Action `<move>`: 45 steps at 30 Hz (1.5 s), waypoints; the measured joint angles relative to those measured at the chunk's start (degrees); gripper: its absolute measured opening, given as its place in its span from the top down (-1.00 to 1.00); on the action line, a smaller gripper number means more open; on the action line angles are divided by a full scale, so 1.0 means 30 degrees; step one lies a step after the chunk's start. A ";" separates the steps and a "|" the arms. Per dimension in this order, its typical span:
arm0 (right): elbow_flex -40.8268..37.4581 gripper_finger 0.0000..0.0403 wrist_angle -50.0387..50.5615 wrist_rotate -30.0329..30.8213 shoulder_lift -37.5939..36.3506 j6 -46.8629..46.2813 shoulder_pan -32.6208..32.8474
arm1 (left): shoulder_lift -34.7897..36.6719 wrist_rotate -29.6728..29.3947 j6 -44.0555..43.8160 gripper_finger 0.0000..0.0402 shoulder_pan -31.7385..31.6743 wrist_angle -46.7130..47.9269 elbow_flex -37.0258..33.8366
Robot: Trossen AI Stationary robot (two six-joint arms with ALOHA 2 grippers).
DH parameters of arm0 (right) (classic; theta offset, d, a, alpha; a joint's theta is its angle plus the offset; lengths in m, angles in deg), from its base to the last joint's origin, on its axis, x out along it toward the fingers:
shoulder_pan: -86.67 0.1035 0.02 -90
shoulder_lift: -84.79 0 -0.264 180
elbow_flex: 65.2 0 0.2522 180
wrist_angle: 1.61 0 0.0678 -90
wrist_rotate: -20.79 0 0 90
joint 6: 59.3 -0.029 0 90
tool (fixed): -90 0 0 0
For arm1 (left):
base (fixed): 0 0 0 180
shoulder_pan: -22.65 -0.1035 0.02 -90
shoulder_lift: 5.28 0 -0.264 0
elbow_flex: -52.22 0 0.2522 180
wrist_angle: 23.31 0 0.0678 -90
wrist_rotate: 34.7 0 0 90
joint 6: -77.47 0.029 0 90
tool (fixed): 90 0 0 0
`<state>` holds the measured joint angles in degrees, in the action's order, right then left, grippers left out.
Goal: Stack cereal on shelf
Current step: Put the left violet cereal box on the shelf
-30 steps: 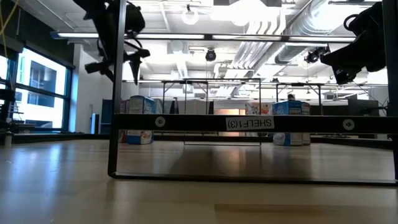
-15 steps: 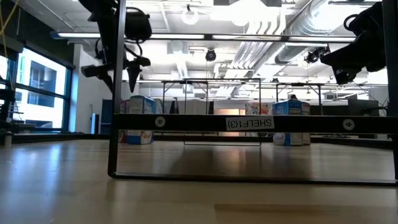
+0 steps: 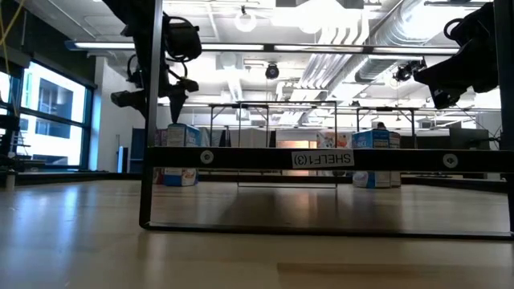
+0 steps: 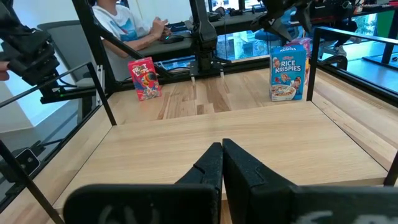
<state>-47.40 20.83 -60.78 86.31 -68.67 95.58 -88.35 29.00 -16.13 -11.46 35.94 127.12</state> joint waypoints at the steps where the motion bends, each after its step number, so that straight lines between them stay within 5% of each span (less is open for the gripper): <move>1: -0.0004 1.00 -0.0003 0.0000 0.0000 0.0000 0.0003 | -0.0044 0.0011 -0.0069 -0.22 -0.0001 -0.0030 0.0010; 28: -0.0001 1.00 0.0000 0.0000 0.0000 0.0000 0.0007 | 0.1186 0.0070 0.0269 -0.22 0.0184 0.2184 -0.0012; 45: -0.0007 1.00 0.0000 0.0000 0.0000 -0.0004 0.0003 | -0.0068 -0.0549 0.0453 -0.22 0.0177 0.0675 -0.0027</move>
<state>-47.43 20.83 -60.78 86.31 -68.68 95.59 -88.55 27.35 -14.77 -10.93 37.97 127.04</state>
